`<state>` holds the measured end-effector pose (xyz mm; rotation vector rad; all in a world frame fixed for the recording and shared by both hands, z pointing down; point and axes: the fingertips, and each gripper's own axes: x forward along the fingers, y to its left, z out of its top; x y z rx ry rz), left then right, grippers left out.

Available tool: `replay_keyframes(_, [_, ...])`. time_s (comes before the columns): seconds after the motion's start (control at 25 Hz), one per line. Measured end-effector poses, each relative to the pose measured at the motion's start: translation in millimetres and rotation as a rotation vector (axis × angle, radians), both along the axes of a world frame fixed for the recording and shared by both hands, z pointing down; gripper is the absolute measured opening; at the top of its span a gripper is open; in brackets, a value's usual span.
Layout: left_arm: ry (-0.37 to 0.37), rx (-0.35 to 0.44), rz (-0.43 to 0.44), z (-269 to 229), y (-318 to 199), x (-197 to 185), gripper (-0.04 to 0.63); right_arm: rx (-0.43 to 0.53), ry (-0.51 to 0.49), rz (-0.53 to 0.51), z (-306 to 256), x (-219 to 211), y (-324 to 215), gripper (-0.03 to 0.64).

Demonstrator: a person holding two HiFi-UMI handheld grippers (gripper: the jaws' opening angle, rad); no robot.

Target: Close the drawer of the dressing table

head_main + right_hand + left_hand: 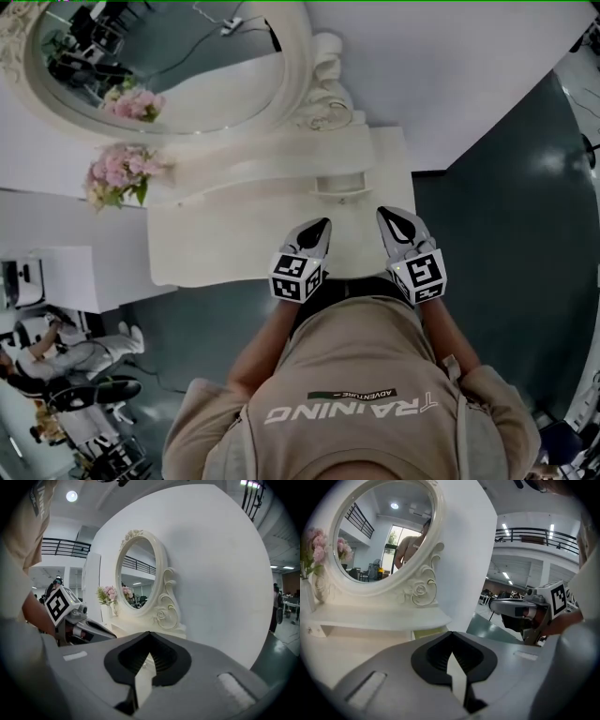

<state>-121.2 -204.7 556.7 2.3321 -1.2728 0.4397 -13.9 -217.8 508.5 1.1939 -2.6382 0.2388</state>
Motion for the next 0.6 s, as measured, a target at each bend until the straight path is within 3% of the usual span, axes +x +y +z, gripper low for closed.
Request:
replay_keyframes(0.28, [0.045,-0.155,0.018,60,-13,22,0.017,-0.036,0.024,0.043,17,13,-1,0.002])
replay_keyframes(0.6, [0.03,-0.276,-0.005,110,-33,34,0.017,-0.078,0.04,0.039,40,23,-5,0.002])
